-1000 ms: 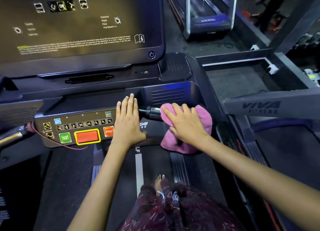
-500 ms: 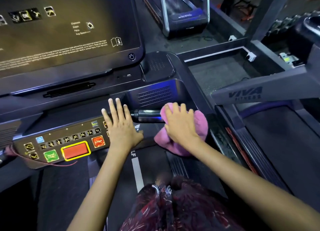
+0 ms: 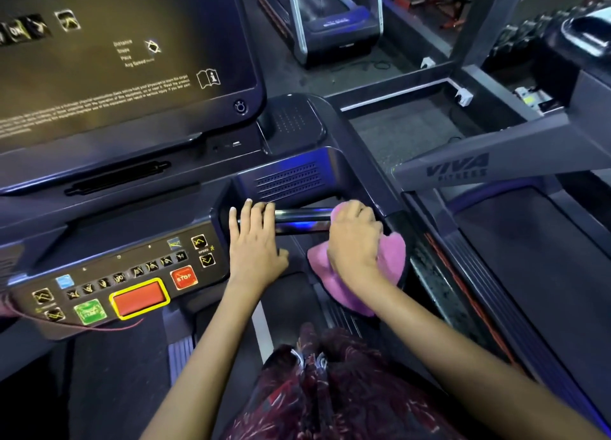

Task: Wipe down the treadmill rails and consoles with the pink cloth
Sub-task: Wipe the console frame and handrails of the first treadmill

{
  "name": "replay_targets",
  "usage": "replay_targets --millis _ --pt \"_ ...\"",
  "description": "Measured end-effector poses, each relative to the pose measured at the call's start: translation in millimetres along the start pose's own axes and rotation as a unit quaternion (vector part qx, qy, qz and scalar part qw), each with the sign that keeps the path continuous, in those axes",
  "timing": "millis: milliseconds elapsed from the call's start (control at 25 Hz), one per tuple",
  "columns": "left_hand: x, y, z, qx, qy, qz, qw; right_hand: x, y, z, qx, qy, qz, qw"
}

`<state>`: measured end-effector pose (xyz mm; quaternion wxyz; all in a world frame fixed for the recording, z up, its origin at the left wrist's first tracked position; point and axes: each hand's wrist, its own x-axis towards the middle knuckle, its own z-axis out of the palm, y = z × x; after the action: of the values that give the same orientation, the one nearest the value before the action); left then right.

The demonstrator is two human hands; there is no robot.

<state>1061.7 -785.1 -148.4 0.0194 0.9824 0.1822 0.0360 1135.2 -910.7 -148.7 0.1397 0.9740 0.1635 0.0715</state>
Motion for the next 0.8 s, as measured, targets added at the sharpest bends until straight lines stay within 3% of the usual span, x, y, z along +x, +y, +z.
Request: replay_targets --millis 320,400,440,520,600,640,720,800 --pt "1 -4 2 -0.009 0.008 0.012 1.0 -25 3 15 0.064 -0.003 0.027 0.998" --pt "0 -4 2 -0.016 0.007 0.01 1.0 -36 9 30 0.186 -0.053 -0.015 0.981" --pt "0 -5 1 -0.018 0.006 0.011 1.0 -45 12 40 0.298 -0.104 -0.034 0.948" --pt "0 -5 -1 -0.022 -0.001 0.018 1.0 -60 12 54 0.55 -0.174 0.031 0.816" --pt "0 -5 -3 -0.025 -0.007 0.024 0.999 -57 9 57 0.73 -0.167 0.188 0.636" --pt "0 -6 -4 -0.027 -0.009 0.026 0.999 -50 8 57 0.791 -0.167 0.237 0.539" --pt "-1 -8 -5 -0.038 -0.006 0.029 0.999 -37 8 53 0.861 -0.175 0.287 0.382" --pt "-1 -9 -5 -0.047 -0.011 0.032 0.998 -28 5 47 0.896 -0.186 0.299 0.272"
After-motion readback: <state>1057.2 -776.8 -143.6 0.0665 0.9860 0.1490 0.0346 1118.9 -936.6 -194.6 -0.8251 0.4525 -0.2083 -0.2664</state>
